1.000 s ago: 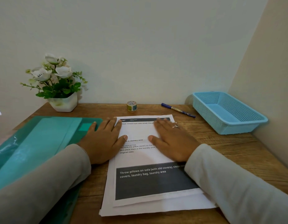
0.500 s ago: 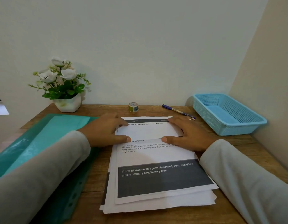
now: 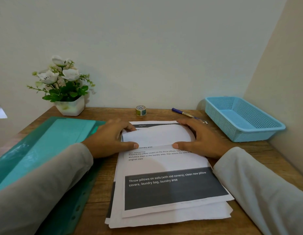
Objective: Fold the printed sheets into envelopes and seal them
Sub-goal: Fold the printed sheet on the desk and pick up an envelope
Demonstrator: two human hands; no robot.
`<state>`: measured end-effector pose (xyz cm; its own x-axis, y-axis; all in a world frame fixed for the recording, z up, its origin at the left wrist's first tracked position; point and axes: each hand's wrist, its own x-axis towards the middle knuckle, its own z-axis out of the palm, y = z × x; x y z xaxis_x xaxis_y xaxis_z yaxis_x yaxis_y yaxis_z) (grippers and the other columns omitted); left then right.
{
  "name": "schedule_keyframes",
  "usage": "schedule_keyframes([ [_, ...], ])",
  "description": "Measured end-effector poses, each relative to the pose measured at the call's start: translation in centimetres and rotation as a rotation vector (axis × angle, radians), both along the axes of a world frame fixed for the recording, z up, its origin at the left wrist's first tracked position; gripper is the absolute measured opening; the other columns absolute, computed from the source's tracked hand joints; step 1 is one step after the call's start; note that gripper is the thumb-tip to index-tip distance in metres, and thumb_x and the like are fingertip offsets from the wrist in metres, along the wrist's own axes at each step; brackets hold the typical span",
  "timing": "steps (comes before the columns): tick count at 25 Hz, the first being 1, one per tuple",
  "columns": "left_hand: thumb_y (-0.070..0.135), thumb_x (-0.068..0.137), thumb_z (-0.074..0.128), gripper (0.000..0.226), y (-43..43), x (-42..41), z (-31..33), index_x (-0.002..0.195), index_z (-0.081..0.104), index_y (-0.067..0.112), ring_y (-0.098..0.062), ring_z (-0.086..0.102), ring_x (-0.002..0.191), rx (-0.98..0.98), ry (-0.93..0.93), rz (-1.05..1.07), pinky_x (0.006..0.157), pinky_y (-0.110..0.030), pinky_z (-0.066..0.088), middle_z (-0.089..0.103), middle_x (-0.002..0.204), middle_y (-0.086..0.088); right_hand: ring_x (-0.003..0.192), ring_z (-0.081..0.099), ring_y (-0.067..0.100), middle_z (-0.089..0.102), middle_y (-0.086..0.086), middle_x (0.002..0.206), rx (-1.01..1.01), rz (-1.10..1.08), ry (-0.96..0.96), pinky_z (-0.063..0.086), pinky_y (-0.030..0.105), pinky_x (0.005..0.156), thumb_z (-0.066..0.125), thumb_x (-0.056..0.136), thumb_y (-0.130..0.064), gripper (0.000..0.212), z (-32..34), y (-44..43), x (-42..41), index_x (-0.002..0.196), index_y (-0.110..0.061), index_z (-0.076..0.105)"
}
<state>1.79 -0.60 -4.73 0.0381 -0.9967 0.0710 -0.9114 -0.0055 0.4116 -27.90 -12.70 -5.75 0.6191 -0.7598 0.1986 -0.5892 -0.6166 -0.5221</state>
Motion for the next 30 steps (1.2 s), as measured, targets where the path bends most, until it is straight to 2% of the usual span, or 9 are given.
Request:
schedule_keyframes([
  [3,0.043,0.074,0.084,0.049,0.3,-0.3,-0.3,0.115,0.057,0.040,-0.002,0.059,0.100,-0.112,0.284,0.028,0.083,-0.020,0.051,0.061,0.112,0.016,0.114,0.053,-0.010,0.055,-0.016,0.134,0.054,0.004,-0.138,0.044,0.006,0.090,0.091,0.073,-0.038,0.075,0.2,0.1,-0.2,0.136,-0.039,0.051],
  [6,0.020,0.078,0.083,0.045,0.5,-0.6,-0.1,0.117,0.062,0.030,-0.002,0.067,0.096,-0.256,0.508,-0.006,0.078,-0.010,0.051,0.072,0.099,0.003,0.117,0.058,0.004,0.057,-0.015,0.133,0.064,-0.007,-0.232,0.054,0.029,0.095,0.091,0.074,-0.032,0.072,0.1,0.0,-0.4,0.134,-0.039,0.053],
  [9,0.015,0.082,0.079,0.031,0.8,-1.1,0.3,0.110,0.069,0.027,0.000,0.068,0.094,-0.338,0.540,-0.006,0.075,-0.011,0.053,0.074,0.098,0.013,0.115,0.061,0.002,0.060,-0.018,0.131,0.115,0.017,-0.312,0.056,0.034,0.097,0.090,0.076,-0.022,0.072,0.1,0.0,-0.3,0.138,-0.033,0.056],
  [13,0.017,0.085,0.076,0.016,0.9,-1.3,0.4,0.099,0.071,0.023,-0.001,0.069,0.090,-0.416,0.577,0.035,0.066,-0.018,0.058,0.073,0.094,0.010,0.102,0.066,0.007,0.069,-0.012,0.116,0.034,-0.001,-0.433,0.057,0.040,0.094,0.081,0.081,-0.003,0.047,0.2,-0.3,-0.2,0.115,-0.034,0.069],
  [18,0.011,0.084,0.077,0.014,0.9,-1.2,0.2,0.092,0.072,0.021,-0.012,0.068,0.094,-0.435,0.501,-0.073,0.078,-0.024,0.058,0.072,0.094,0.009,0.099,0.063,0.010,0.070,-0.011,0.099,-0.141,-0.034,-0.427,0.055,0.039,0.090,0.072,0.086,0.001,0.029,-0.2,-0.4,-0.2,0.092,-0.027,0.073],
  [22,0.017,0.081,0.081,0.016,0.7,-1.3,-0.3,0.091,0.073,0.026,-0.010,0.065,0.100,-0.390,0.342,-0.166,0.089,-0.031,0.053,0.071,0.098,0.012,0.100,0.061,0.012,0.067,-0.011,0.101,-0.273,-0.005,-0.240,0.052,0.041,0.090,0.073,0.084,-0.005,0.025,-0.6,-0.7,-0.4,0.093,-0.028,0.072],
  [26,0.055,0.082,0.071,0.024,0.6,-1.4,-0.5,0.092,0.071,0.034,-0.006,0.063,0.101,-0.282,0.208,-0.215,0.089,-0.035,0.054,0.069,0.100,0.018,0.098,0.056,-0.005,0.059,-0.025,0.103,-0.191,0.055,-0.034,0.043,0.020,0.084,0.079,0.086,-0.026,0.023,-0.3,-0.4,-0.6,0.106,-0.033,0.069],
  [28,0.061,0.086,0.060,0.031,0.6,-1.4,-0.6,0.096,0.071,0.034,-0.006,0.062,0.101,-0.275,0.164,-0.242,0.088,-0.035,0.053,0.068,0.101,0.018,0.094,0.053,-0.010,0.057,-0.027,0.100,-0.158,0.089,0.011,0.038,0.015,0.078,0.080,0.083,-0.047,0.034,-0.1,0.1,-0.6,0.112,-0.034,0.067],
  [30,0.059,0.092,0.050,0.033,0.4,-1.3,-1.1,0.104,0.070,0.035,-0.003,0.058,0.105,-0.273,0.052,-0.233,0.091,-0.036,0.051,0.065,0.108,0.020,0.098,0.052,-0.009,0.057,-0.025,0.113,-0.130,0.096,0.070,0.039,0.014,0.081,0.073,0.077,-0.068,0.053,0.3,0.6,-0.5,0.118,-0.036,0.065],
])
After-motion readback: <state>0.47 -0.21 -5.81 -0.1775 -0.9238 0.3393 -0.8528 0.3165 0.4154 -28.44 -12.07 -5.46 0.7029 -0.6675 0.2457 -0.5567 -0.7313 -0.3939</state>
